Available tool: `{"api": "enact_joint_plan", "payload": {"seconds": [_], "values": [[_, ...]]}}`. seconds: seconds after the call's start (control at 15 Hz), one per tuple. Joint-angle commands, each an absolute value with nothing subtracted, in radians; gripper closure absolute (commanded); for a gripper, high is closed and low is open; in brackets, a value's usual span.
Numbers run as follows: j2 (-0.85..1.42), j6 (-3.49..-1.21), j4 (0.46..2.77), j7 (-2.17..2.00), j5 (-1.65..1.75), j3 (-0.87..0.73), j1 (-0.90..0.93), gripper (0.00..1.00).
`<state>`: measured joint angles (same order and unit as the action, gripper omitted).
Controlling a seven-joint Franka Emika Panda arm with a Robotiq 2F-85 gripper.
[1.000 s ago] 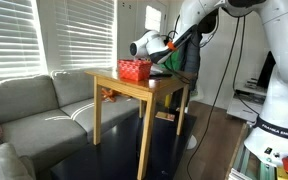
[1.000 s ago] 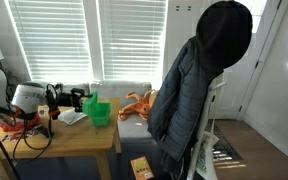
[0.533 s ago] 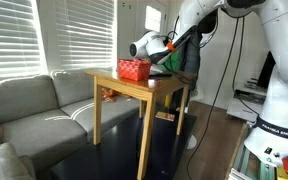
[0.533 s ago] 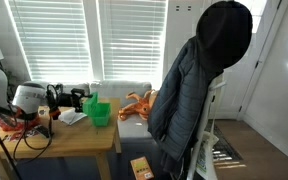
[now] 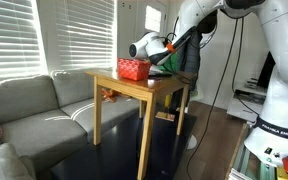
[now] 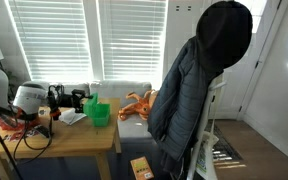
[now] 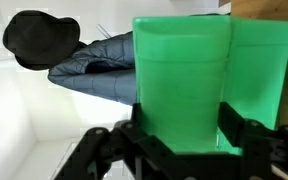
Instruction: Open the green container.
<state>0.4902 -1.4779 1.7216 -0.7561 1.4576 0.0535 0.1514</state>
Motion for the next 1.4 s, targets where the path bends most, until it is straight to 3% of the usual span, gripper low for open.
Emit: {"api": "enact_joint_plan", "payload": {"seconds": [0.0,0.4,0.47,0.6,1.33], "values": [[0.52,-1.498,1.702,-0.763,1.471,0.062,0.144,0.5],[0.519,-1.503,1.705,-0.767,1.47,0.062,0.143,0.5],[0.518,-1.504,1.705,-0.766,1.469,0.062,0.143,0.08],[0.515,-1.505,1.706,-0.764,1.475,0.061,0.144,0.0],[0.463,-1.623,1.735,-0.708,1.46,0.082,0.134,0.0]]}}
